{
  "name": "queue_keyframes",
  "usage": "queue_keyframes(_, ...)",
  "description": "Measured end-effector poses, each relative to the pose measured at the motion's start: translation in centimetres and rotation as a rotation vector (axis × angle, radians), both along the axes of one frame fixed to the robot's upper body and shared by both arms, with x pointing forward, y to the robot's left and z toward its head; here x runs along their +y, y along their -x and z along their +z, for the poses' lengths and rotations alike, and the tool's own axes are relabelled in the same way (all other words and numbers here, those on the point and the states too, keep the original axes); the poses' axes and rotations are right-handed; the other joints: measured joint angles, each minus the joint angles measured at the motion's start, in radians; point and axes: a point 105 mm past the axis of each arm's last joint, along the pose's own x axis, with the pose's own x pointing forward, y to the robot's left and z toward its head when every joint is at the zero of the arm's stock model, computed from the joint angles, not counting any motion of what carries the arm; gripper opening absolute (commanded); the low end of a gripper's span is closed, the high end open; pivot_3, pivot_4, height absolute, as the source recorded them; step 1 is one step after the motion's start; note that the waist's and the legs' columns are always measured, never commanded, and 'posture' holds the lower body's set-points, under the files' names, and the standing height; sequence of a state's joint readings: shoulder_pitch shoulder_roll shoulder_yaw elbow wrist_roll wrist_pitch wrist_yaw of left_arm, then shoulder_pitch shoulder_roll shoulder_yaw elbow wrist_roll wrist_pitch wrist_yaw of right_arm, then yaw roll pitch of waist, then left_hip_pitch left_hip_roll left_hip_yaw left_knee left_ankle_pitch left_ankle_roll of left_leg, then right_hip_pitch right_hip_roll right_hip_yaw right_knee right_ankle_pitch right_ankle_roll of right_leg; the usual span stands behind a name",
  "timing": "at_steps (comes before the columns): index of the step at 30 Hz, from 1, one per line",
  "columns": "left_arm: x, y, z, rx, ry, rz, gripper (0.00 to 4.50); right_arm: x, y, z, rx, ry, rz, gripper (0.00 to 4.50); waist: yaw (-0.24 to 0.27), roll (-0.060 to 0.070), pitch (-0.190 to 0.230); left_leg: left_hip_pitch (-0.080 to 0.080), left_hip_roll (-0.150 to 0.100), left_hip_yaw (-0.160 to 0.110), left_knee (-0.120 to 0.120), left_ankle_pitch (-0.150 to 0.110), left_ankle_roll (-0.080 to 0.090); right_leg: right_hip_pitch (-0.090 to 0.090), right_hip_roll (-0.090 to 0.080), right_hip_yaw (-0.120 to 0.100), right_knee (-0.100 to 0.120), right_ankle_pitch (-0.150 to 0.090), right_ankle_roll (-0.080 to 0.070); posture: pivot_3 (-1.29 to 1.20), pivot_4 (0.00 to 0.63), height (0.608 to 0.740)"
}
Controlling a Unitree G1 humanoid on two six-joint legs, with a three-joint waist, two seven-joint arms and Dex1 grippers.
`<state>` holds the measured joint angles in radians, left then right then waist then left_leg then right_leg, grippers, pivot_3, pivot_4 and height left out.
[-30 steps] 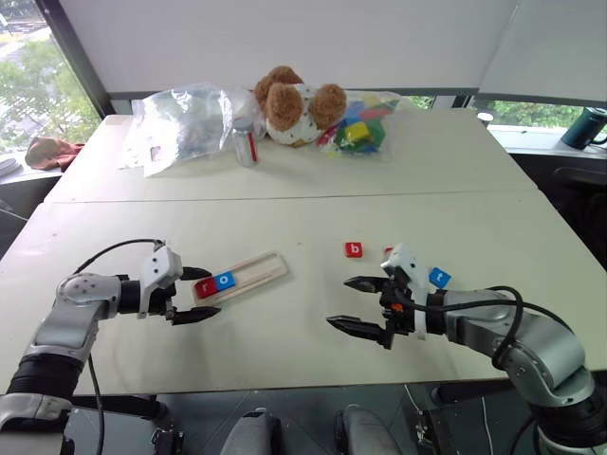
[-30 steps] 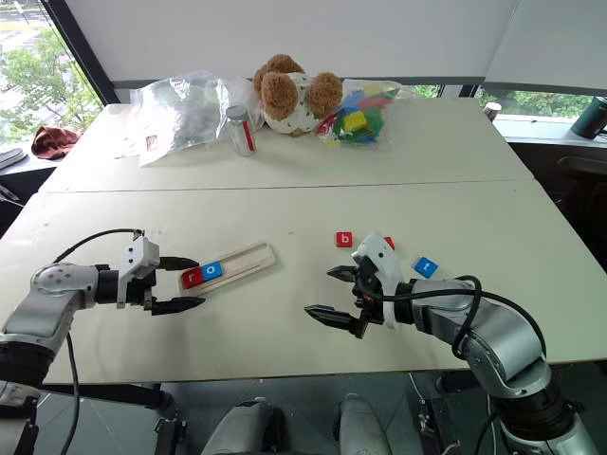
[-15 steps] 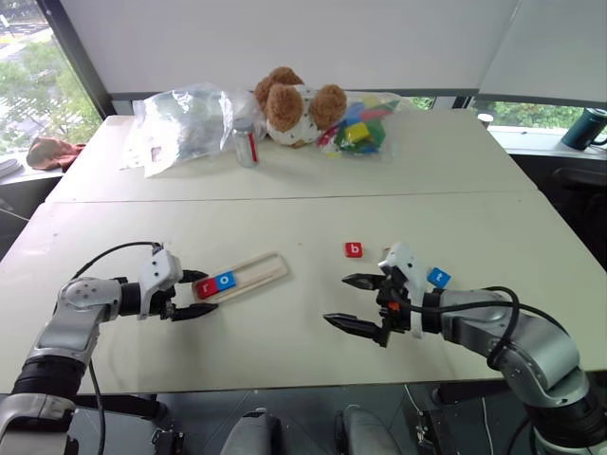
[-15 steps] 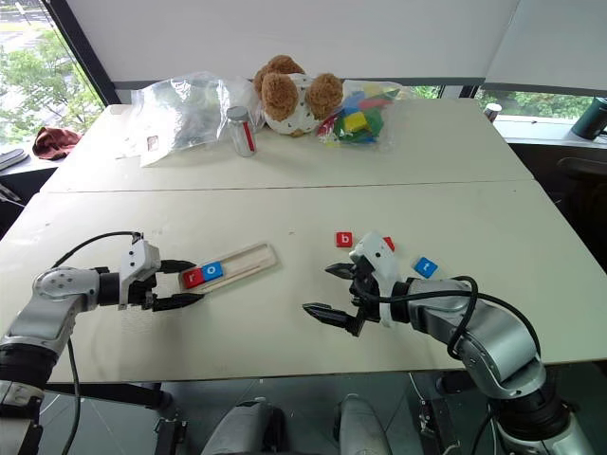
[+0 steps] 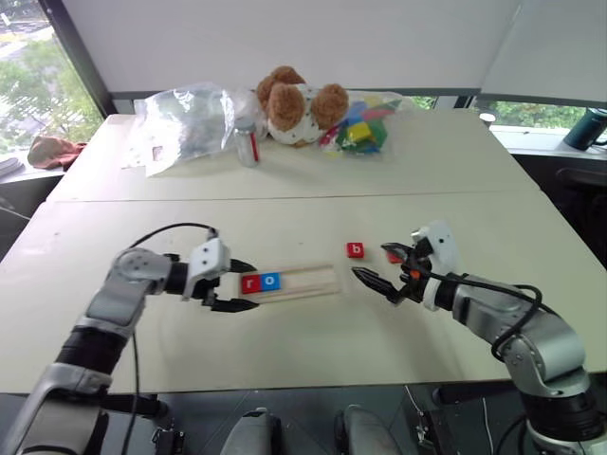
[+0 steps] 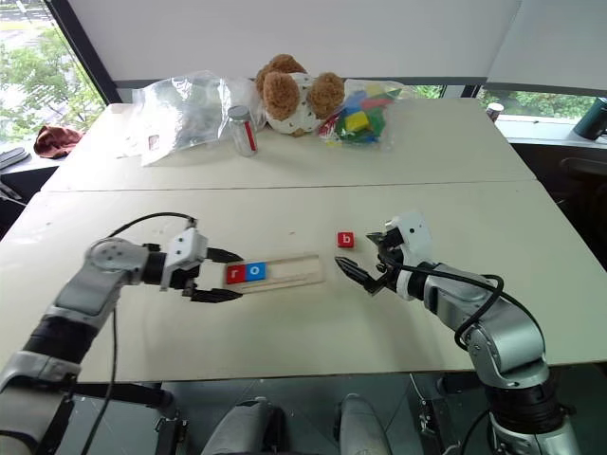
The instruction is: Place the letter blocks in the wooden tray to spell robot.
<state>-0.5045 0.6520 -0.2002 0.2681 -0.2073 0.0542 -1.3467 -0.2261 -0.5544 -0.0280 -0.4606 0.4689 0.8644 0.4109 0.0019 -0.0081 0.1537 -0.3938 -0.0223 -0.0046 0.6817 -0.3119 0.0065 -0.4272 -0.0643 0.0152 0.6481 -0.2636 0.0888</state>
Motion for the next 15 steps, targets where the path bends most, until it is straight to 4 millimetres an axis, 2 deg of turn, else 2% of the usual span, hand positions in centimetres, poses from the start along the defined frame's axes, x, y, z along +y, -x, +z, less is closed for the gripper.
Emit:
queue_keyframes(6, -0.4, -0.1, -2.0, 0.042, -0.061, -0.041, 3.1, 1.3, -2.2, 0.0, -0.002, -0.054, -0.183, 4.5, -0.021, 0.0, 0.0, 0.0, 0.002, 0.0, 0.0, 0.001, -0.001, -0.002, 0.003, 0.0, 0.003, 0.0, 0.0, 0.0, 0.15, 0.74)
queue_keyframes(10, -0.5, -0.1, -2.1, 0.023, -0.068, -0.05, 3.1, 3.1, -3.0, 0.5, 0.019, -0.11, -0.26, 4.5, -0.017, 0.0, 0.0, 0.0, 0.001, 0.0, 0.0, 0.001, -0.001, -0.001, 0.002, 0.0, 0.002, 0.0, 0.0, 0.0, 0.15, 0.74)
queue_keyframes(12, -0.5, 0.1, -2.2, 0.023, -0.059, -0.04, 4.11, 4.1, -3.1, 0.3, 0.046, -0.114, -0.274, 4.5, -0.015, 0.0, 0.0, 0.0, 0.001, 0.0, 0.0, 0.001, -0.001, -0.001, 0.002, 0.0, 0.002, 0.0, 0.0, 0.0, 0.15, 0.74)
queue_keyframes(13, -0.5, 0.1, -2.3, 0.022, -0.056, -0.036, 4.47, 4.4, -3.0, 0.1, 0.056, -0.107, -0.278, 4.5, -0.015, 0.0, 0.0, 0.0, 0.001, 0.0, 0.0, 0.001, -0.001, -0.001, 0.002, 0.0, 0.002, 0.0, 0.0, 0.0, 0.15, 0.74)
queue_keyframes(15, -0.6, 0.3, -2.3, 0.027, -0.049, -0.033, 4.47, 4.5, -3.1, -0.5, 0.079, -0.084, -0.298, 4.5, -0.015, 0.0, 0.0, 0.0, 0.0, 0.0, 0.0, 0.001, -0.001, 0.0, 0.002, 0.0, 0.002, 0.0, 0.0, 0.0, 0.15, 0.74)
